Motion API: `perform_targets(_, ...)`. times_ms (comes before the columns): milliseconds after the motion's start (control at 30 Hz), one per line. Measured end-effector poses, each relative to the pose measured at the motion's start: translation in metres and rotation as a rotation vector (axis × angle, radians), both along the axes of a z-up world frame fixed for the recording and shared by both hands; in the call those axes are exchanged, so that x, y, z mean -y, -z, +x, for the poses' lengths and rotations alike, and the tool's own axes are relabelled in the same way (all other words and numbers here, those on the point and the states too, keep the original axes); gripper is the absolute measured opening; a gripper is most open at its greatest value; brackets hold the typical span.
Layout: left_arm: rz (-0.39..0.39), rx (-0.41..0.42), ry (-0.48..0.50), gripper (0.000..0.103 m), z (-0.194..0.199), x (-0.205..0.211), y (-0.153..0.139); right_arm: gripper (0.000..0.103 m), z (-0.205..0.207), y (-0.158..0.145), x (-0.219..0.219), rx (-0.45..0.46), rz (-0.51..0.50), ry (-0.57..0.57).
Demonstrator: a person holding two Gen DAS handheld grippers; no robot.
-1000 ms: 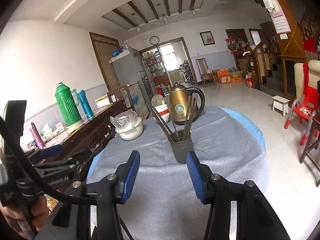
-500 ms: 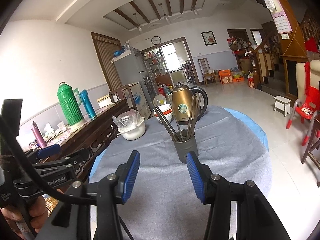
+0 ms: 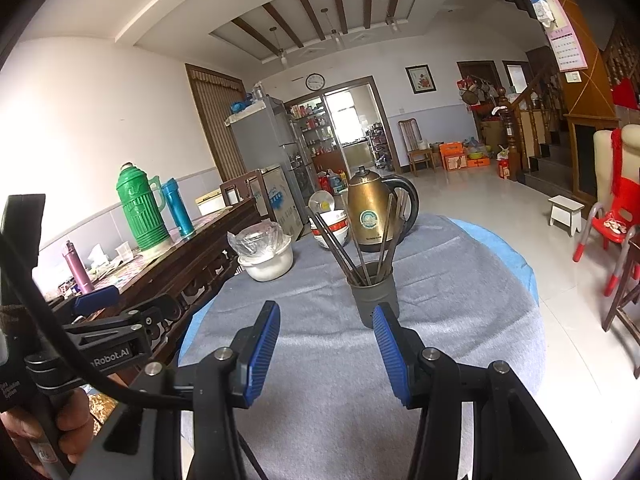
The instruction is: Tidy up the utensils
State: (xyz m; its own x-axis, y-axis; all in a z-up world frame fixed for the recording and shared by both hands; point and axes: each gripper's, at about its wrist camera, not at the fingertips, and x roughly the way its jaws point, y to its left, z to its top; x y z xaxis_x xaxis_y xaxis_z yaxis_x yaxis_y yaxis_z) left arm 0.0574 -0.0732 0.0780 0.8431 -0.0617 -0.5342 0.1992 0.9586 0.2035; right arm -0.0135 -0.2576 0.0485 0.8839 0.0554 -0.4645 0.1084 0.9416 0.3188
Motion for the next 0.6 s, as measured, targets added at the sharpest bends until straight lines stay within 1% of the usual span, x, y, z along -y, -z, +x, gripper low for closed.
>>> perform_targets(600, 0.0, 0.007, 0.001, 0.085, -0.001, 0.0005, -0.0035, 0.053, 0.0005, -0.0042, -0.0015, 0.011, 0.0, 0.0)
